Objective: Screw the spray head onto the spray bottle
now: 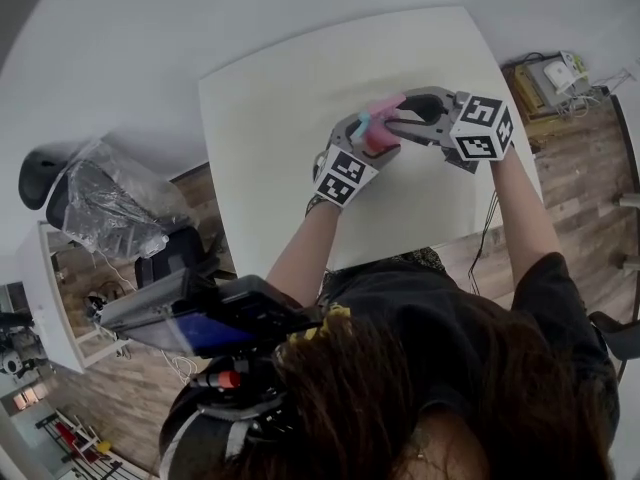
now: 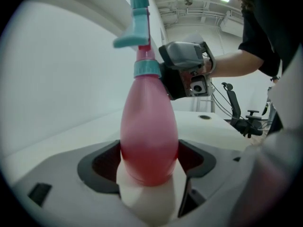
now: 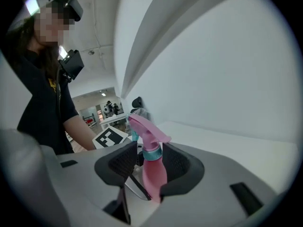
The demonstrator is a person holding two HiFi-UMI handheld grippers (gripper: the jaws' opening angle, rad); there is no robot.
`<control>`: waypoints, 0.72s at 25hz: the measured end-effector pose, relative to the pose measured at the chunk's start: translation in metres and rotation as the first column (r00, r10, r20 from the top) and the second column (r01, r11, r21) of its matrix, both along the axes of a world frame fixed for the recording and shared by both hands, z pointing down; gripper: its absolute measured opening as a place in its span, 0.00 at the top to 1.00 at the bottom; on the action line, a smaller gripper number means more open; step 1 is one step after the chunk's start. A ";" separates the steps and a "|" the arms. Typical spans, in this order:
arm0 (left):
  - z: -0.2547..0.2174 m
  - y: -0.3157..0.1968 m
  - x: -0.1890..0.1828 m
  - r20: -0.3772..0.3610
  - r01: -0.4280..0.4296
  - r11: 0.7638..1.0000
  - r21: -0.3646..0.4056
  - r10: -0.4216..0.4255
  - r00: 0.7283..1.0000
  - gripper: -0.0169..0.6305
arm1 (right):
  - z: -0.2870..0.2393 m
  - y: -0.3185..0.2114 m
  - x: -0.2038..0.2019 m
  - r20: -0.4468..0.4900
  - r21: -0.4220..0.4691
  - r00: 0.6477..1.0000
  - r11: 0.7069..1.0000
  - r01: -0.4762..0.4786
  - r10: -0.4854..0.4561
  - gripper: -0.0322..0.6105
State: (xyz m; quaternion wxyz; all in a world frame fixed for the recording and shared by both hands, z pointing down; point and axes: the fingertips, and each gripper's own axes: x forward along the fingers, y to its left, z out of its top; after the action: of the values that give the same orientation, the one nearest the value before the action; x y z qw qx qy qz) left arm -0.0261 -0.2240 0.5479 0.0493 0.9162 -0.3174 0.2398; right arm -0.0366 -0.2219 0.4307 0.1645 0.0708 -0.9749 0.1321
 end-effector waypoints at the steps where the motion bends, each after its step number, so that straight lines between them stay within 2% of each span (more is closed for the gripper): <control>1: 0.000 0.000 0.000 0.000 0.000 1.000 -0.001 0.000 1.000 0.40 | 0.000 0.000 -0.002 -0.007 0.001 0.999 0.999 0.034 -0.034 0.70; 3: 0.000 0.000 0.000 0.001 -0.001 1.000 -0.002 0.001 1.000 0.40 | 0.000 -0.003 -0.005 -0.018 0.005 0.997 0.997 0.078 -0.078 0.74; 7: 0.001 0.000 -0.002 0.004 -0.004 1.000 -0.002 0.004 1.000 0.40 | 0.000 -0.003 -0.008 -0.030 0.000 0.993 0.994 0.113 -0.113 0.74; 10: 0.000 0.000 -0.002 0.005 -0.003 1.000 -0.002 0.003 1.000 0.40 | -0.001 -0.002 -0.009 -0.062 0.059 0.992 0.992 0.109 -0.106 0.75; 13: 0.001 0.000 -0.002 0.004 -0.001 1.000 -0.002 0.001 1.000 0.40 | -0.001 -0.001 -0.008 -0.078 0.106 0.996 0.993 0.044 -0.035 0.75; 16: 0.000 -0.001 0.000 0.004 0.003 1.000 0.000 -0.003 1.000 0.40 | -0.002 -0.002 -0.005 -0.048 0.119 0.995 0.990 -0.079 0.085 0.76; 18: 0.000 0.000 0.001 0.003 0.006 1.000 0.000 -0.006 1.000 0.40 | -0.002 -0.003 -0.003 -0.028 0.120 0.983 0.977 -0.175 0.179 0.76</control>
State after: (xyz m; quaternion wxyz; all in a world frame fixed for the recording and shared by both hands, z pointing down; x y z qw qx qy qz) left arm -0.0254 -0.2244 0.5479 0.0495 0.9148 -0.3203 0.2409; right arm -0.0399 -0.2246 0.4286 0.1666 0.1694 -0.9674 0.0875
